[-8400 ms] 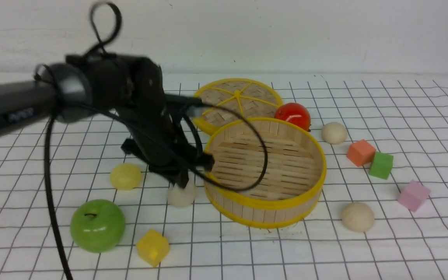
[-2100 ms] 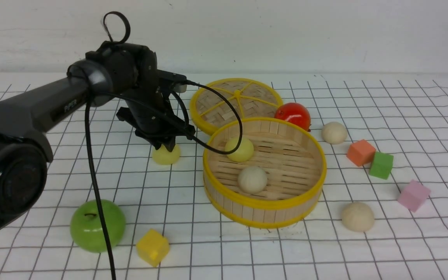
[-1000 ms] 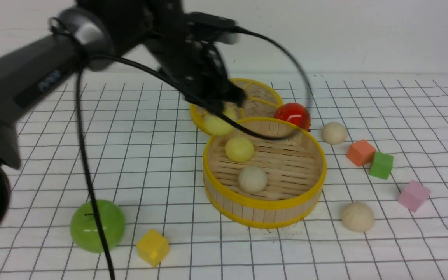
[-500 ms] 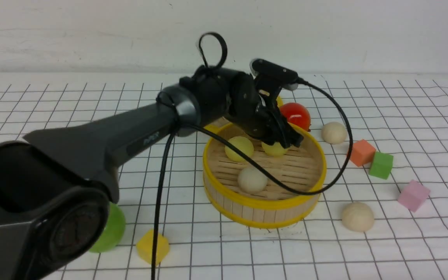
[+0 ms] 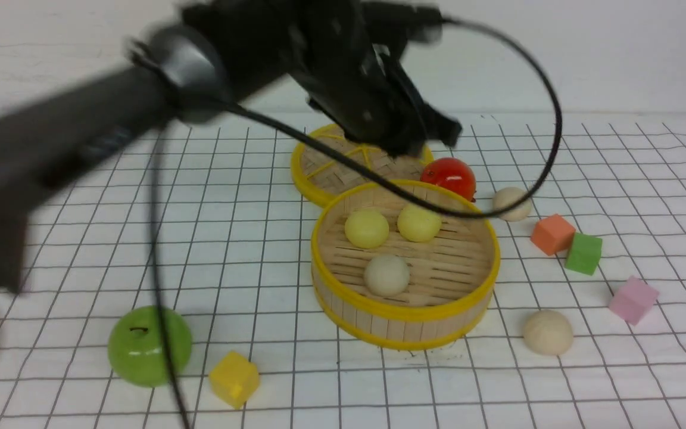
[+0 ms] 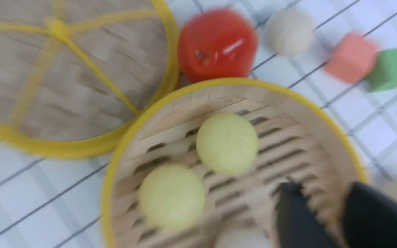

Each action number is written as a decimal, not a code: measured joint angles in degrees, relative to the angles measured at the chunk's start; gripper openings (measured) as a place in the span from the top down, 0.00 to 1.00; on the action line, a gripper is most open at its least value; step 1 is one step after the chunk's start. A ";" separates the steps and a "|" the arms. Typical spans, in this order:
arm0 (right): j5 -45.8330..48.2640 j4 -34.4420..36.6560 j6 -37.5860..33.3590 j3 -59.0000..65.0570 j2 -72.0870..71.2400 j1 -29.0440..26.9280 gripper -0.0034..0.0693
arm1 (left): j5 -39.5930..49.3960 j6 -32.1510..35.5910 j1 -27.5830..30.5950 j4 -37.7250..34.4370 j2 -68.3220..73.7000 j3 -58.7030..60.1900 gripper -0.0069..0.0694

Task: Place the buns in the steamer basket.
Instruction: Use the right arm to grab a steamed stuffed bun

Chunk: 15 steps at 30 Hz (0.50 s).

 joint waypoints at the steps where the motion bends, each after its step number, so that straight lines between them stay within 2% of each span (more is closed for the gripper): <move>1: 0.00 0.00 0.00 0.00 0.00 0.00 0.62 | 1.35 -0.05 0.00 0.36 -4.38 2.47 0.91; 7: 0.00 0.00 0.00 0.00 0.00 0.00 0.62 | -1.99 -0.56 0.00 0.20 -19.70 17.72 0.93; 8: 0.00 0.00 0.00 0.00 0.00 0.00 0.62 | -6.76 -1.04 0.00 -0.79 -27.11 27.07 0.93; 9: 0.00 0.00 0.00 0.00 0.00 0.00 0.62 | -9.39 -1.25 0.00 -1.61 -31.00 32.02 0.93; 10: 0.00 0.00 0.00 0.00 0.00 0.00 0.62 | -9.39 -1.25 0.00 -1.76 -31.00 32.02 0.93; 11: 0.00 0.00 0.00 0.00 0.00 0.00 0.62 | -13.78 -1.50 0.00 -3.05 -36.55 40.16 0.93; 15: -1.66 1.89 1.83 0.19 0.00 0.00 0.62 | -24.26 -1.62 0.00 -5.82 -53.68 60.81 0.93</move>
